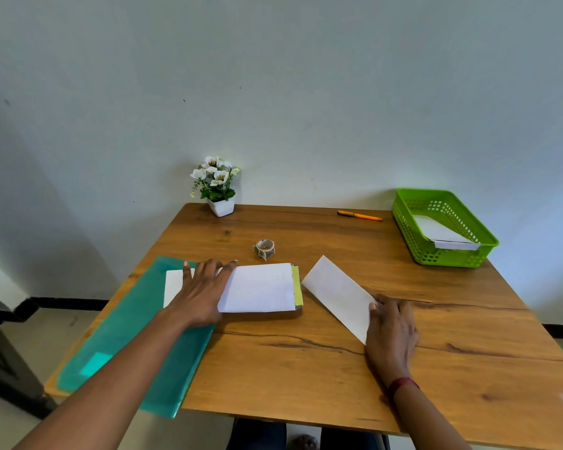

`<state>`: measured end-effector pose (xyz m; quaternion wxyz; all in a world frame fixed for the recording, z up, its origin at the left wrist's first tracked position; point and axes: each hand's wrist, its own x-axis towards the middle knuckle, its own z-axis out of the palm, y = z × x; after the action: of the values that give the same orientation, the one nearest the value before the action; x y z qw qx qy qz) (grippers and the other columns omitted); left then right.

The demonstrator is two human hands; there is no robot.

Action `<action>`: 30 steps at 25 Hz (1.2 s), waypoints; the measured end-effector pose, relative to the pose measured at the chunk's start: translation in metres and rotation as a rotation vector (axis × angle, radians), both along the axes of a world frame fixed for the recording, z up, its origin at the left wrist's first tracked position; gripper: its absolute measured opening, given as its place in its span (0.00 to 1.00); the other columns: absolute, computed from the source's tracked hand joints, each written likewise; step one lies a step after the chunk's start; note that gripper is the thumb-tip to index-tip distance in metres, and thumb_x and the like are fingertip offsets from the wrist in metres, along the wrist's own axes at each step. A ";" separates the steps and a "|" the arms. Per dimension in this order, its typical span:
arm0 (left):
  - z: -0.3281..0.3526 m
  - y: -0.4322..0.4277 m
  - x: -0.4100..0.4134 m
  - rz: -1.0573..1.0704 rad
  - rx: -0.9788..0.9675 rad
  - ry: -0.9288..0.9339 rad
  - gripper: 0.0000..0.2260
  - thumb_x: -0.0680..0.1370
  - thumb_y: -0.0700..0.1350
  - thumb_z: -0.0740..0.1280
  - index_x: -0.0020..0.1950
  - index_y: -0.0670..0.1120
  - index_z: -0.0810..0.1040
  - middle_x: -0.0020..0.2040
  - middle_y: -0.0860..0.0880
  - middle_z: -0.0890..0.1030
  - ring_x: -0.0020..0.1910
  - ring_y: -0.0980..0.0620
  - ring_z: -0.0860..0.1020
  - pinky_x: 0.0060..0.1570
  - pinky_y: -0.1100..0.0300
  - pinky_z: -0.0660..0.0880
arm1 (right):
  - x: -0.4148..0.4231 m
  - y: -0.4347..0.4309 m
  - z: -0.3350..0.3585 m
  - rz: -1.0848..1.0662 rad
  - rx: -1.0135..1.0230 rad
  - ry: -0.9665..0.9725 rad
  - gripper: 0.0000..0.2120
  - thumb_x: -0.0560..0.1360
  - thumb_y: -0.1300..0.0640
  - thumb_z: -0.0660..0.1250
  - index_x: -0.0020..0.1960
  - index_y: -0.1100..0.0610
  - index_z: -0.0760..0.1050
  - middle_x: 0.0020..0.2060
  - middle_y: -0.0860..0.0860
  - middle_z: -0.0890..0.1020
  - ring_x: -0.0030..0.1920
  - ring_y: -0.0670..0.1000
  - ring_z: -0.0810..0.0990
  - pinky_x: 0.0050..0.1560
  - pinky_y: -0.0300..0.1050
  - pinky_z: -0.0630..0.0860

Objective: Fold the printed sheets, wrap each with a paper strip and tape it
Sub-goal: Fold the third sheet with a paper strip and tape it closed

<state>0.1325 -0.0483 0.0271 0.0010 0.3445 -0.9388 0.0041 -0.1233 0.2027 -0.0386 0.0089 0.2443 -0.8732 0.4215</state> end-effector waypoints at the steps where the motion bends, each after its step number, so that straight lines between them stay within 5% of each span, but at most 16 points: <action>1: 0.000 0.000 0.001 0.006 -0.001 -0.003 0.52 0.66 0.54 0.77 0.80 0.53 0.46 0.70 0.47 0.59 0.72 0.44 0.56 0.74 0.33 0.43 | -0.001 0.000 -0.001 -0.018 -0.029 -0.018 0.11 0.82 0.56 0.61 0.62 0.54 0.76 0.54 0.54 0.76 0.57 0.57 0.74 0.62 0.59 0.66; 7: 0.001 -0.002 0.001 0.004 -0.022 -0.002 0.52 0.65 0.53 0.77 0.79 0.53 0.47 0.70 0.46 0.60 0.71 0.44 0.56 0.74 0.33 0.44 | -0.004 -0.001 -0.006 -0.014 -0.097 -0.068 0.11 0.82 0.54 0.61 0.62 0.54 0.76 0.54 0.54 0.83 0.55 0.56 0.75 0.60 0.59 0.67; 30: 0.002 0.004 -0.005 -0.020 -0.086 -0.038 0.52 0.68 0.51 0.77 0.80 0.52 0.45 0.71 0.45 0.58 0.73 0.44 0.55 0.74 0.36 0.41 | 0.002 -0.001 -0.001 0.142 0.072 0.097 0.12 0.81 0.51 0.62 0.61 0.49 0.80 0.48 0.50 0.79 0.56 0.54 0.71 0.56 0.55 0.66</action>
<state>0.1276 -0.0448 0.0293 -0.0021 0.3344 -0.9411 0.0509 -0.1212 0.2017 -0.0397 0.0126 0.3260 -0.8668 0.3771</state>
